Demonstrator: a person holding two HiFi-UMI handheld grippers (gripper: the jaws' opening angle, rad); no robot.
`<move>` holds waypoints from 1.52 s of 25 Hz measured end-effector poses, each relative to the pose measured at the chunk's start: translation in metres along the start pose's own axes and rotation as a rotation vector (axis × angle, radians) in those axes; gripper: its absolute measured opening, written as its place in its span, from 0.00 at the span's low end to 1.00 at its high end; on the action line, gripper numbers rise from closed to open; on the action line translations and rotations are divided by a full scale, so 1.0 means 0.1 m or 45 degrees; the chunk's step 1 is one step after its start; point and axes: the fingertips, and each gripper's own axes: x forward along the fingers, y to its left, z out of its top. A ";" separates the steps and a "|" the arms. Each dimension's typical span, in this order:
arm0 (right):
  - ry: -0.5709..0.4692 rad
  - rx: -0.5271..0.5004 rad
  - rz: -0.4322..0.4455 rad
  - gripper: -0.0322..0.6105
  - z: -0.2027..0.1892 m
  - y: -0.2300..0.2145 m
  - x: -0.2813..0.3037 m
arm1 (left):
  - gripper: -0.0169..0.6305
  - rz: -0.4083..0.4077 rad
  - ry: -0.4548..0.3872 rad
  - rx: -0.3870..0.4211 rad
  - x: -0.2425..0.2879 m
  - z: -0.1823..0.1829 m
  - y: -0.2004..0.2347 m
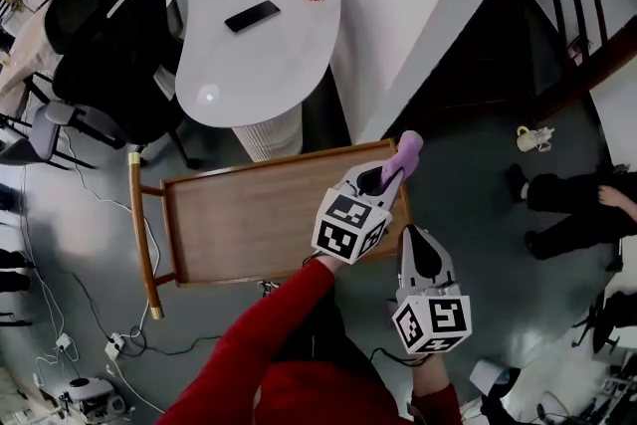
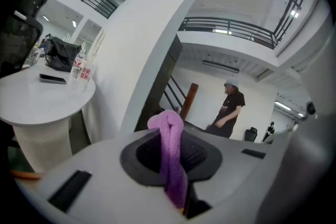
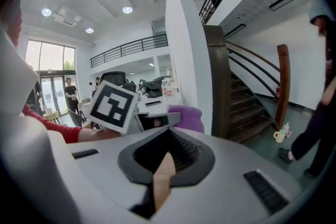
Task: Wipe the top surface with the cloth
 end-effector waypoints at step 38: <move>0.313 -0.061 0.414 0.05 -0.52 1.09 0.74 | 0.10 1.300 0.246 -0.120 -3.20 -1.02 2.55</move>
